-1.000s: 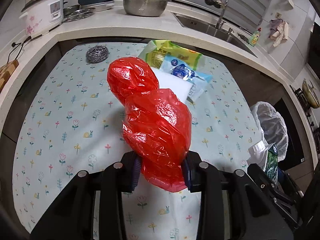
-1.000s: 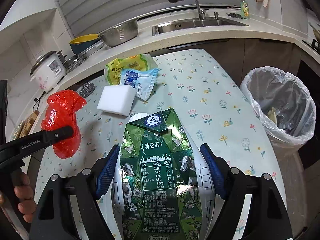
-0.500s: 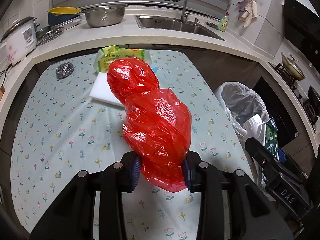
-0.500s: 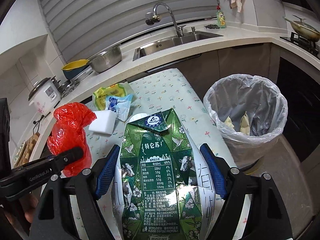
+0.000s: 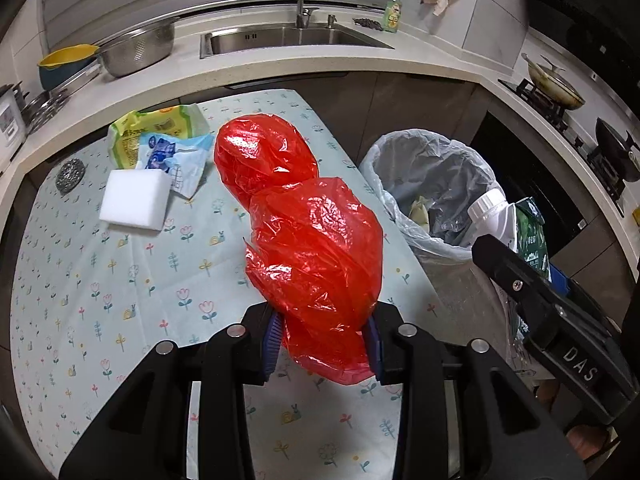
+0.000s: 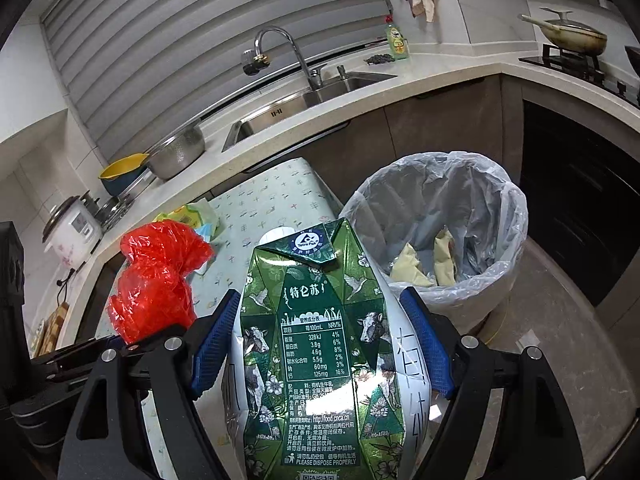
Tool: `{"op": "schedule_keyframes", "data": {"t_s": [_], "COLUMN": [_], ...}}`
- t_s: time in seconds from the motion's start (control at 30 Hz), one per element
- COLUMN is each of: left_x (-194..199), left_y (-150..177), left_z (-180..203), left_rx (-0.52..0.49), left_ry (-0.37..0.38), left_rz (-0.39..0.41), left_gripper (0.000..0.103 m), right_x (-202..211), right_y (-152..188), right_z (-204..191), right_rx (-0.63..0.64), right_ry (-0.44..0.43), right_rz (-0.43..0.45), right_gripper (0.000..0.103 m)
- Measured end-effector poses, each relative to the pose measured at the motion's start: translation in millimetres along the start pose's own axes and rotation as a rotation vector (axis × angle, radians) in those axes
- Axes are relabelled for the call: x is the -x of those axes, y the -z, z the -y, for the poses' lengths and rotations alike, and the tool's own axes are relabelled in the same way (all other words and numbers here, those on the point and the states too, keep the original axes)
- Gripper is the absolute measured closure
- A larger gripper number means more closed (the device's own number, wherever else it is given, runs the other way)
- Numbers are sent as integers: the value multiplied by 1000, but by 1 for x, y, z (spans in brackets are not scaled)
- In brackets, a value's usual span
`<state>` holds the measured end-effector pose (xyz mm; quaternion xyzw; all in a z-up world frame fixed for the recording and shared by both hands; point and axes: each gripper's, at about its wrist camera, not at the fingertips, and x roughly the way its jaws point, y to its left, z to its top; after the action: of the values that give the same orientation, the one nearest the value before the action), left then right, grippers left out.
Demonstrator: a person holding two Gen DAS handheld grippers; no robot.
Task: Collect trash
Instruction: 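Carry the red bag and green carton with both tools over the bin, then open both tools dropping the red bag and carton into the bin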
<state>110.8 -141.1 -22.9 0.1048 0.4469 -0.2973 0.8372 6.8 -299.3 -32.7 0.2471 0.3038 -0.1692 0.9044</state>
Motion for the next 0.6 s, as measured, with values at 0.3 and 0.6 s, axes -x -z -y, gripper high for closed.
{"op": "schedule_keyframes", "data": {"t_s": [0.3,0.6], "left_x": [-42,-98], "left_y": [-22,-52], "left_z": [50,92], "left_rx": [-97,-209], "left_ry": [54,136], "left_rz": [-38,-79], "left_gripper": [70,70], "right_x": [-14,-52], "right_y": [-26,-55], "right_z": [53,101], "right_rx": [-59,-94], "right_ry": [66,135], "right_rz": [28,17], "right_gripper": [26,26]}}
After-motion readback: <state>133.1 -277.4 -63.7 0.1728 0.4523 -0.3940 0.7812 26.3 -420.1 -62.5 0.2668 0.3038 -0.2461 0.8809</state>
